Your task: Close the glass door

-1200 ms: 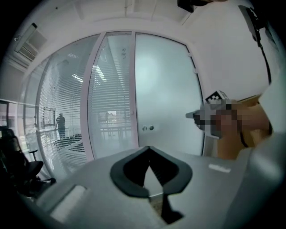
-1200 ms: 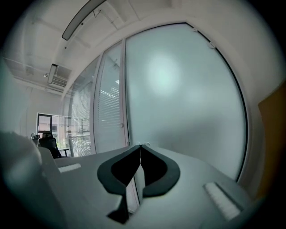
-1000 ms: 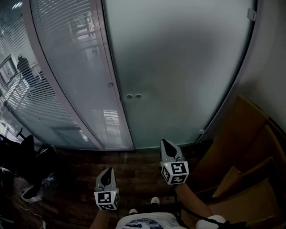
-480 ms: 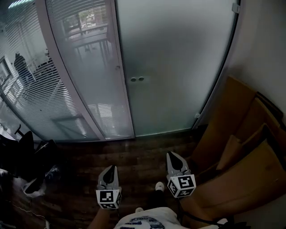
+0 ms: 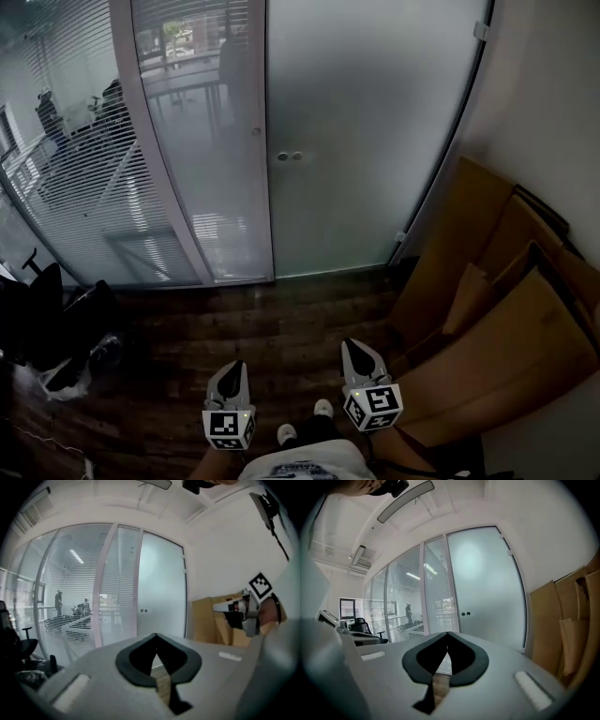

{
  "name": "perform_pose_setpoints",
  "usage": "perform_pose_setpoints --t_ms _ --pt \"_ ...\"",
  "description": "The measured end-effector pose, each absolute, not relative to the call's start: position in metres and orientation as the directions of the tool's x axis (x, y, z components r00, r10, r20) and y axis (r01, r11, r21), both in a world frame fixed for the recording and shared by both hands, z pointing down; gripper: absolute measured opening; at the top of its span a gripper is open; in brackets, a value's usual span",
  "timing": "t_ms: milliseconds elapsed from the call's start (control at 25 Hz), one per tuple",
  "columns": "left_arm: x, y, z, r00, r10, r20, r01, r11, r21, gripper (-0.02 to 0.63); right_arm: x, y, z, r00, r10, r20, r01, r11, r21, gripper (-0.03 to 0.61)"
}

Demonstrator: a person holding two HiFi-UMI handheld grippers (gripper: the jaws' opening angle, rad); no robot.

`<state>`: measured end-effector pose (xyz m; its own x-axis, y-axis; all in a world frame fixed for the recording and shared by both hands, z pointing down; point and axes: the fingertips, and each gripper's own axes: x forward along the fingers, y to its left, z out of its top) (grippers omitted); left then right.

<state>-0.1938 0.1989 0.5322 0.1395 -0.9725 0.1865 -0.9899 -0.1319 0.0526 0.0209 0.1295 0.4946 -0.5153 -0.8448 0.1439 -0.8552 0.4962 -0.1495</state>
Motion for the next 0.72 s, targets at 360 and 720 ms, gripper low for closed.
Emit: perform_pose_setpoints --t_ms 360,720 --pt "-0.176 0.21 0.545 0.147 -0.965 0.217 -0.987 -0.13 0.091 0.003 0.004 0.163 0.512 -0.603 -0.783 0.154 -0.798 0.593 -0.109 0.008" --pt "-0.171 0.203 0.517 0.098 -0.983 0.152 -0.995 -0.092 0.045 0.003 0.008 0.154 0.503 -0.633 -0.765 0.12 -0.774 0.624 -0.109 0.008"
